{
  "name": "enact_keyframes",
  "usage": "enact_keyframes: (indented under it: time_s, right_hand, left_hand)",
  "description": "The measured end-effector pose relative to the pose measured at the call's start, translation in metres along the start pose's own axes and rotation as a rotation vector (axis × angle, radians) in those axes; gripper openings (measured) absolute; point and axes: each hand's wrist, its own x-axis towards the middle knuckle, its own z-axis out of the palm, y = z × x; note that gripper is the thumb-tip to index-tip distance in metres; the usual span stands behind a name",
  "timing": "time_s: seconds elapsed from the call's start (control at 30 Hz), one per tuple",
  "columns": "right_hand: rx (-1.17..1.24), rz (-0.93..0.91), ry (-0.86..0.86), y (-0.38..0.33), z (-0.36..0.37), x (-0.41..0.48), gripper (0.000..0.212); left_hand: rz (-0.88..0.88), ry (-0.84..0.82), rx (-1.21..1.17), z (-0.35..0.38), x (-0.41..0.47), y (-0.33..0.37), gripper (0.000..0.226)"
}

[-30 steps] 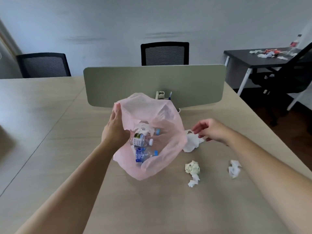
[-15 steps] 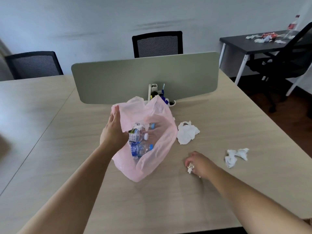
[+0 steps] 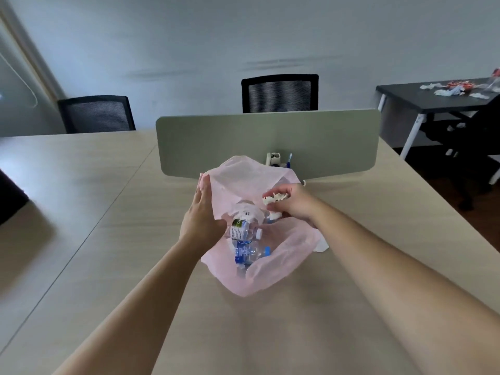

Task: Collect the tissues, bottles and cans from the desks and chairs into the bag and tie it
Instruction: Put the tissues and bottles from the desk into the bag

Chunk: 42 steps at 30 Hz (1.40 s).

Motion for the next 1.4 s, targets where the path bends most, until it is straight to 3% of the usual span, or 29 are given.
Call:
enact_keyframes:
  time_s: [0.2,0.4,0.53,0.6,0.7,0.77,0.87,0.97,1.07,1.17,1.3,1.4]
  right_hand:
    - [-0.464,0.023,-0.140,0.019,0.039,0.007,0.065]
    - [-0.270,0.047,0.019,0.017,-0.048,-0.020,0.030]
    - [-0.308,0.105,0.396,0.064,-0.133,-0.036,0.023]
    - [-0.443,0.213,0.488,0.102,-0.162,-0.049,0.038]
    - [-0.667,0.465,0.329,0.168,-0.183,-0.069,0.076]
    - [-0.718,0.569,0.214,0.198,-0.180,-0.081,0.086]
    - [-0.801,0.494,0.125,0.220,-0.165,-0.092,0.061]
    - [-0.749,0.363,0.316,0.241,-0.156,-0.090,0.016]
    - [-0.456,0.352,0.444,0.235,-0.151,-0.068,0.030]
    - [-0.369,0.154,0.483,0.201,-0.140,-0.026,0.017]
    - [-0.482,0.039,0.326,0.169,-0.111,0.037,0.009]
    - [-0.699,0.102,0.174,0.178,-0.089,0.063,0.016]
  left_hand:
    - [0.020,-0.018,-0.008,-0.001,0.000,-0.017,0.099]
    - [-0.001,-0.013,-0.011,0.000,0.009,-0.009,0.092]
    - [-0.039,-0.013,-0.016,0.016,0.020,0.000,0.095]
    - [-0.050,-0.007,-0.034,0.028,0.020,-0.001,0.095]
    - [-0.087,-0.030,-0.018,0.051,0.015,0.001,0.094]
    - [-0.113,-0.054,0.014,0.063,0.012,0.004,0.095]
    - [-0.145,-0.064,0.039,0.074,0.012,0.007,0.095]
    - [-0.182,-0.068,0.067,0.082,0.011,0.009,0.095]
    - [-0.182,-0.045,0.083,0.083,0.012,0.007,0.095]
    - [-0.173,-0.005,0.077,0.076,0.020,0.002,0.096]
    - [-0.175,0.040,0.071,0.068,0.028,-0.006,0.095]
    - [-0.192,0.032,0.074,0.068,0.029,-0.010,0.095]
